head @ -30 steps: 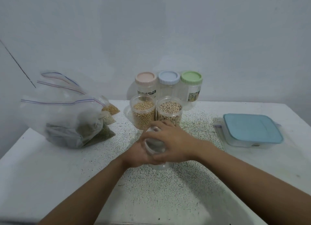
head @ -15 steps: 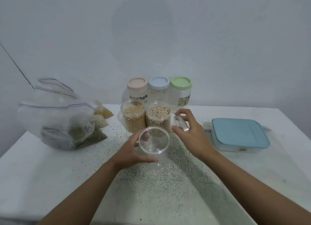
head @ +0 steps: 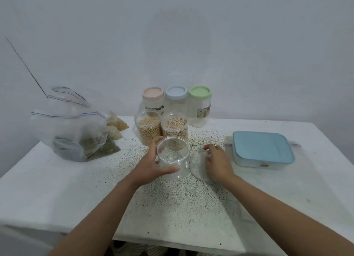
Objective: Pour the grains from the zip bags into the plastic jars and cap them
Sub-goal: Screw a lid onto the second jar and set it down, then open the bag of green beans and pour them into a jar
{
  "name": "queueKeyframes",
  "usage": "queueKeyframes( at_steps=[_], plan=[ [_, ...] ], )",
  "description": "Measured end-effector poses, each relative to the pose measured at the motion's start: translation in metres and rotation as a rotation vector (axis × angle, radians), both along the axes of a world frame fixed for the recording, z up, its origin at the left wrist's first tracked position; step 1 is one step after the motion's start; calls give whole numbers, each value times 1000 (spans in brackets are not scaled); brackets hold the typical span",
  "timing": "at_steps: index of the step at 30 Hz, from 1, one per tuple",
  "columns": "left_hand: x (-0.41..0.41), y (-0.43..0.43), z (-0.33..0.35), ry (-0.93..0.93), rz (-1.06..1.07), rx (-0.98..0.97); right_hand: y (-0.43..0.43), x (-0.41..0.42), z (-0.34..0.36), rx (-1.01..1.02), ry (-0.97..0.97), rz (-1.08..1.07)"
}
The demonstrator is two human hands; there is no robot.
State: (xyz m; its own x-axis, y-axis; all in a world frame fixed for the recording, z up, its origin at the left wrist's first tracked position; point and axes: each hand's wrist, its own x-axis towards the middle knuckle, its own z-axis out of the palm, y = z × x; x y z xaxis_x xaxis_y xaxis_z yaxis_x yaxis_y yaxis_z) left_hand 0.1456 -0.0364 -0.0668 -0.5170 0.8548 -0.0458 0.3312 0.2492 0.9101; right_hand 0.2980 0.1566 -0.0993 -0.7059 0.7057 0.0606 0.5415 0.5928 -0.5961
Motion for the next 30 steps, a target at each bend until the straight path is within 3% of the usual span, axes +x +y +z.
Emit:
queueKeyframes(
  at_steps=[3, 6, 12, 18, 24, 30],
  plan=[
    [0, -1, 4, 46, 17, -40, 0, 2, 2, 16, -136, 61],
    [-5, -2, 14, 102, -13, -139, 0, 5, 7, 17, -128, 103],
    [-15, -12, 42, 150, -78, -234, -11, -5, 40, -88, 209, 80],
    [-32, -30, 65, 229, 135, -4, -29, -30, 91, -212, 483, 174],
    [-66, -57, 84, 255, 339, 180, -54, -77, 122, -294, 516, 309],
    [-138, -109, 97, 346, 491, 203, -94, -141, 132, -313, 478, 383]
  ],
)
